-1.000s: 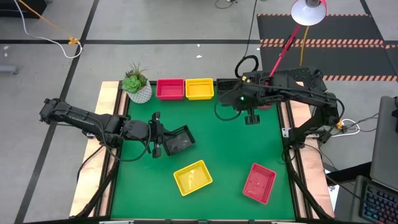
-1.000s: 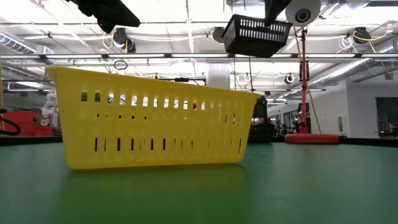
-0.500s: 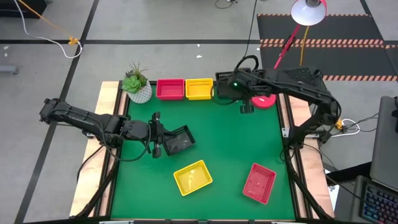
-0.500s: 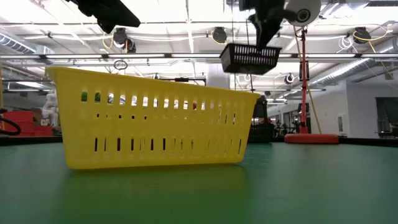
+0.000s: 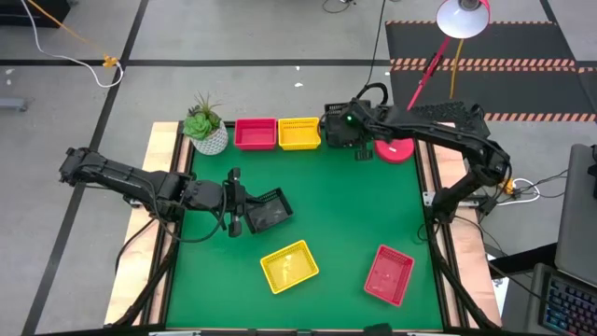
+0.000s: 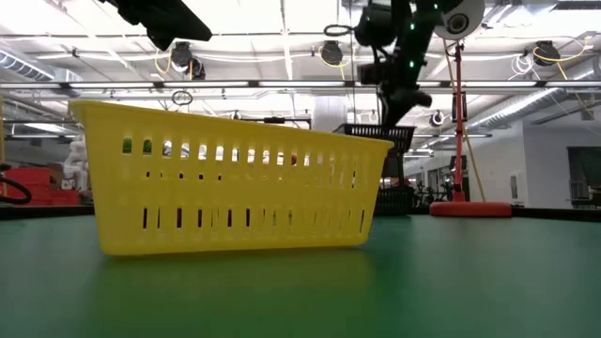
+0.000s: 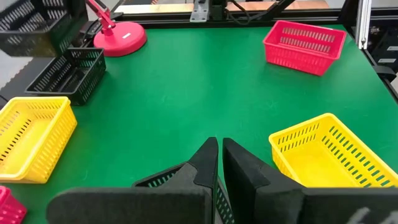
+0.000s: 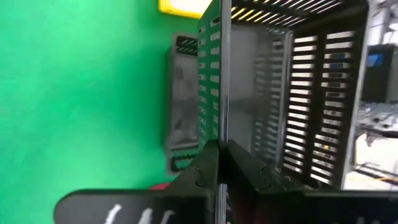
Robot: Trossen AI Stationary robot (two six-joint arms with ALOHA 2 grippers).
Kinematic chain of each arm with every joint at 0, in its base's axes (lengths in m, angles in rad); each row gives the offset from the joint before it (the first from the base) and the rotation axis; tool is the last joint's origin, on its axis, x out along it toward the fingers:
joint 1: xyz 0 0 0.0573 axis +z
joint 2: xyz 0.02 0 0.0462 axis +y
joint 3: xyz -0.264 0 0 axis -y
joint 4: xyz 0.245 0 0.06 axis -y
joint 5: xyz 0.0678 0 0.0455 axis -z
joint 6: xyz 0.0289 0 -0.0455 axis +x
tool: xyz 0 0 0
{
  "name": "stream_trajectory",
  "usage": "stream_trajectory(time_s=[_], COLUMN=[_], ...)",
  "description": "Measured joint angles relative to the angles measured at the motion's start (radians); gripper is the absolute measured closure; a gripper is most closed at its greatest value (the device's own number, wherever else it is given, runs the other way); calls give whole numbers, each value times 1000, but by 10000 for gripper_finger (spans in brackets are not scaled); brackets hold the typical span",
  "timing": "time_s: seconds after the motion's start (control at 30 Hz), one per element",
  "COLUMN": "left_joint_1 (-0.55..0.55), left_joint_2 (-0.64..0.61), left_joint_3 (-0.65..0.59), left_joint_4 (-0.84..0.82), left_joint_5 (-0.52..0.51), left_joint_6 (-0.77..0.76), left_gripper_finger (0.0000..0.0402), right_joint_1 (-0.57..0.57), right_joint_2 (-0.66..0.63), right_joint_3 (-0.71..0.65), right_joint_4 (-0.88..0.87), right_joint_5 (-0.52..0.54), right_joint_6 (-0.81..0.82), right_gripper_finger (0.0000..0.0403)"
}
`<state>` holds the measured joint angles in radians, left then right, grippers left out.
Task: Stack baskets by color
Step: Stack the bottom right black basket on the top black basket
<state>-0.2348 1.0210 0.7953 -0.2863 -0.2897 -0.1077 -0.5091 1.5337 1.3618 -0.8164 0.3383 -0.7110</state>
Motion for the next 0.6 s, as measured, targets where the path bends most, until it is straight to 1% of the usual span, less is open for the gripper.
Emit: stream_trajectory(time_s=[0.2, 0.6], left_joint_1=[0, 0], left_joint_2=[0, 0], left_joint_3=[0, 0], left_joint_4=[0, 0], left_joint_5=[0, 0], left_joint_6=[0, 0], left_gripper_finger=[378, 378], right_joint_1=[-43, -61], right_joint_2=[0, 0], right_joint_3=[-95, -216], right_joint_4=[160, 297], right_joint_5=[-1, -3], right_joint_6=[-43, -69], right_gripper_finger=[394, 394])
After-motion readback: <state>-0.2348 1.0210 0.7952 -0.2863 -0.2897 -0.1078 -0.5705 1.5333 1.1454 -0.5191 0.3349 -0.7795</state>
